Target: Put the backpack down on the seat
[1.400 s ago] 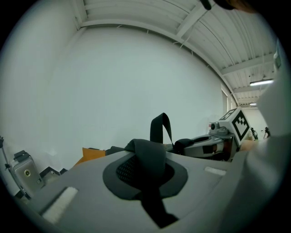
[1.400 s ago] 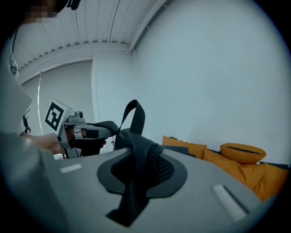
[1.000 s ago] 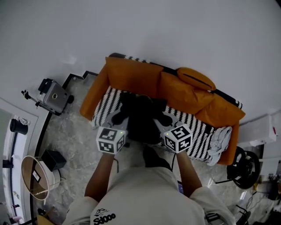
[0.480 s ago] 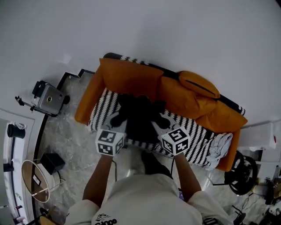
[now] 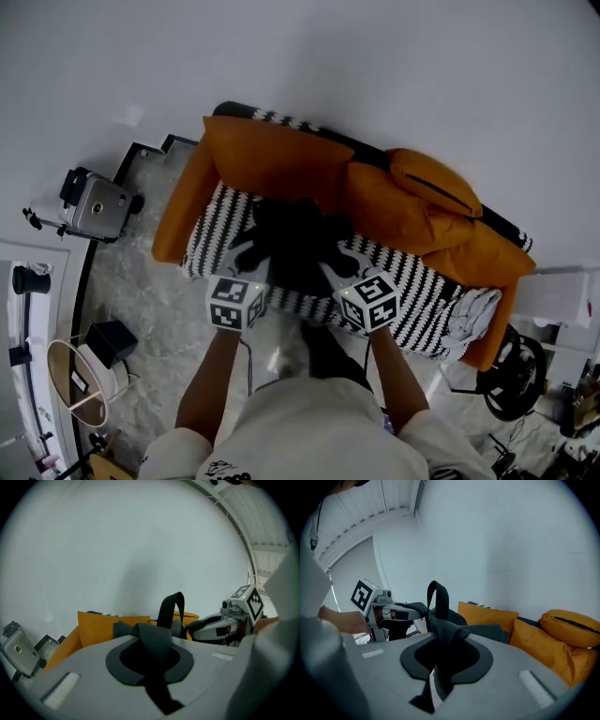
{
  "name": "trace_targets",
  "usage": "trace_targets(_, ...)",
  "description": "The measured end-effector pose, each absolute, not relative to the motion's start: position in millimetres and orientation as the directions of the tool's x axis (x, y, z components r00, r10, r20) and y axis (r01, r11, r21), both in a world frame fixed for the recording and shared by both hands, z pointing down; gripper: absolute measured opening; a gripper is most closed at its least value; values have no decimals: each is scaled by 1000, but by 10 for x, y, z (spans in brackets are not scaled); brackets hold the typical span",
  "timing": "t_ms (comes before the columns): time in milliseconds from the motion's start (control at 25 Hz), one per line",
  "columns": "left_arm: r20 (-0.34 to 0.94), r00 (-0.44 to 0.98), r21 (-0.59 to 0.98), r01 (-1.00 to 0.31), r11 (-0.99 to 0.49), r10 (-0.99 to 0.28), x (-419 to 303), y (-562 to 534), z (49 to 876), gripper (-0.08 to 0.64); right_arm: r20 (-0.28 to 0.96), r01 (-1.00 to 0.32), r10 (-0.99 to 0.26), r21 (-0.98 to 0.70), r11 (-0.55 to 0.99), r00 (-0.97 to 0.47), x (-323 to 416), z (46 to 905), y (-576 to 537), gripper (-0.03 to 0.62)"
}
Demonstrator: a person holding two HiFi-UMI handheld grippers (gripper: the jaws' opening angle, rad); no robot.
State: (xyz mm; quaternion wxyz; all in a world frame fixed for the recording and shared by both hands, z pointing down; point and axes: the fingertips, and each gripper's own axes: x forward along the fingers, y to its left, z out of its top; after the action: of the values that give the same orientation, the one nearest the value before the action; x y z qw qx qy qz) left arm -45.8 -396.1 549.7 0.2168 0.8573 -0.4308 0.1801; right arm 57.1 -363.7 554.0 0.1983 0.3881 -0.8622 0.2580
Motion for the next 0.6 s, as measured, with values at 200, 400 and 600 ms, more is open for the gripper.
trace_targets(200, 532, 552, 229, -824, -518, -642, -435, -4151, 5740, 23, 565, -765, -536, -319, 559, -627, 591, 5767, -3813, 54)
trace_targets(400, 568, 540, 242, -831, -500, -621, -399, -4290, 5983, 23, 573, -758, -512, -356, 547, -639, 614, 5966, -3971, 54)
trace_targets(600, 601, 533, 240, -831, -502, -595, -330, -4395, 6176, 23, 592, -768, -504, -370, 523, -628, 694, 6134, -4134, 54)
